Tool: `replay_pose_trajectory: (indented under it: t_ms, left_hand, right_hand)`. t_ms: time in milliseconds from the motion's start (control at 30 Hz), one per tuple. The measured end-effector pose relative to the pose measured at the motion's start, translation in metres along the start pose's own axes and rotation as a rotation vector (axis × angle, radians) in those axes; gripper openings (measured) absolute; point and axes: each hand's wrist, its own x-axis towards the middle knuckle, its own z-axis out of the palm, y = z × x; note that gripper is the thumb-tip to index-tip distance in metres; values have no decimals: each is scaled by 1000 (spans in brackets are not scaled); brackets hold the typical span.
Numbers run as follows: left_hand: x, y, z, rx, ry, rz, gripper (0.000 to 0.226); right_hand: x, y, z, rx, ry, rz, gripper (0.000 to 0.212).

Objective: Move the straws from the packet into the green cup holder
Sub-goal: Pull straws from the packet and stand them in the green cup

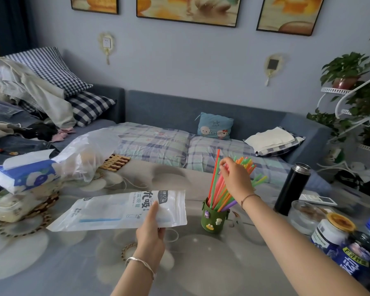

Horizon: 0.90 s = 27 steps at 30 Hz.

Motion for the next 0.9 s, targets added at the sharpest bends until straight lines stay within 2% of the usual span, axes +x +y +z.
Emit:
replay_pose_trajectory:
  t_ms: [167,367,433,533,600,667,733,800,833,900]
  left_hand:
    - [-6,2,0,3,-6,-6,33]
    - [-19,5,3,-25,-34,9,38]
    - [-23,6,4,-28,-45,20,44]
    - [-33,8,6,-21,-54,34,47]
    - [-38,9,8,-2,-49,41,49]
    - [-43,9,10,30,-39,62,50]
    - [-50,11,13,88,-29,135,50]
    - [-53,15,15,233,-44,259,38]
    - [-56,18,17,333,-82,326,32]
    - [-60,24,20,517,-184,443,22]
  right_hand:
    - [0,-2,-9,-36,-44,27,38]
    - [-15,-5,-25,-116,89,-27,39]
    - [-25,-9,-26,-115,198,-63,35]
    - [-53,-26,-31,19,382,-206,26]
    - [-76,-41,-22,266,384,-197,23]
    - [-101,-59,-5,627,290,49,27]
    - [-118,-78,5,1036,159,490,48]
    - [-127,-88,10,1485,-33,907,46]
    - [-133,-92,9,1680,-119,1028,43]
    - [-146,-97,12,1891,-179,1136,38]
